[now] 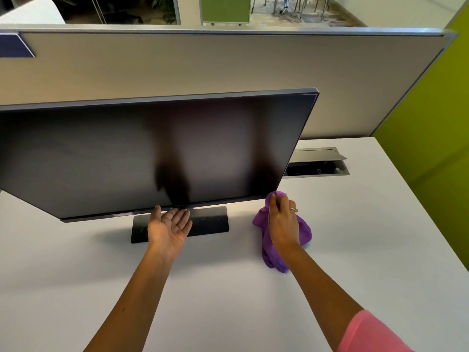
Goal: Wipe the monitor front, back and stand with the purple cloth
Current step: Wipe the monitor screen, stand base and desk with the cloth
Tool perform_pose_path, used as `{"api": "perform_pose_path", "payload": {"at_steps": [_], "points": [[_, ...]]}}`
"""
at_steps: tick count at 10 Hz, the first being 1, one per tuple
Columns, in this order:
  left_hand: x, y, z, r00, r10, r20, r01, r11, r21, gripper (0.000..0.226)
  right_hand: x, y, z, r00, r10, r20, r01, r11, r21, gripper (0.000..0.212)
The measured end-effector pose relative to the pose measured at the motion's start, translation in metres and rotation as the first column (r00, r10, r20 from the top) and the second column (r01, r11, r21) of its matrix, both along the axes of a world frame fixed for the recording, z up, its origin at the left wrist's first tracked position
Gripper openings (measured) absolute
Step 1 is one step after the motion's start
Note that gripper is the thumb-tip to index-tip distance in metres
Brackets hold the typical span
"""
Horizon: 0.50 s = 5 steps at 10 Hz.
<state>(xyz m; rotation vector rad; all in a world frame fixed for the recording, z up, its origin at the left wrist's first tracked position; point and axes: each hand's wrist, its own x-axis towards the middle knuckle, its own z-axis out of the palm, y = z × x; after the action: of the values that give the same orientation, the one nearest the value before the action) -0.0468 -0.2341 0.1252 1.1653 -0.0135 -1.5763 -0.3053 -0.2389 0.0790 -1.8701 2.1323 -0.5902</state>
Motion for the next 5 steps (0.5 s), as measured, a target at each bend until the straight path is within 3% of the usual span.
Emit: {"api": "perform_pose_path", "payload": {"at_steps": [2, 5], "points": [[0.0, -0.002, -0.001, 1.0, -0.002, 0.003, 0.002, 1.0, -0.003, 0.065, -0.008, -0.007, 0.003, 0.99, 0.029, -0.14, -0.021, 0.998, 0.061, 0.051], [0.002, -0.004, -0.001, 1.0, -0.027, 0.011, 0.028, 1.0, -0.007, 0.065, 0.004, -0.016, 0.002, 0.979, 0.008, -0.202, 0.002, 0.999, 0.048, 0.056]]}}
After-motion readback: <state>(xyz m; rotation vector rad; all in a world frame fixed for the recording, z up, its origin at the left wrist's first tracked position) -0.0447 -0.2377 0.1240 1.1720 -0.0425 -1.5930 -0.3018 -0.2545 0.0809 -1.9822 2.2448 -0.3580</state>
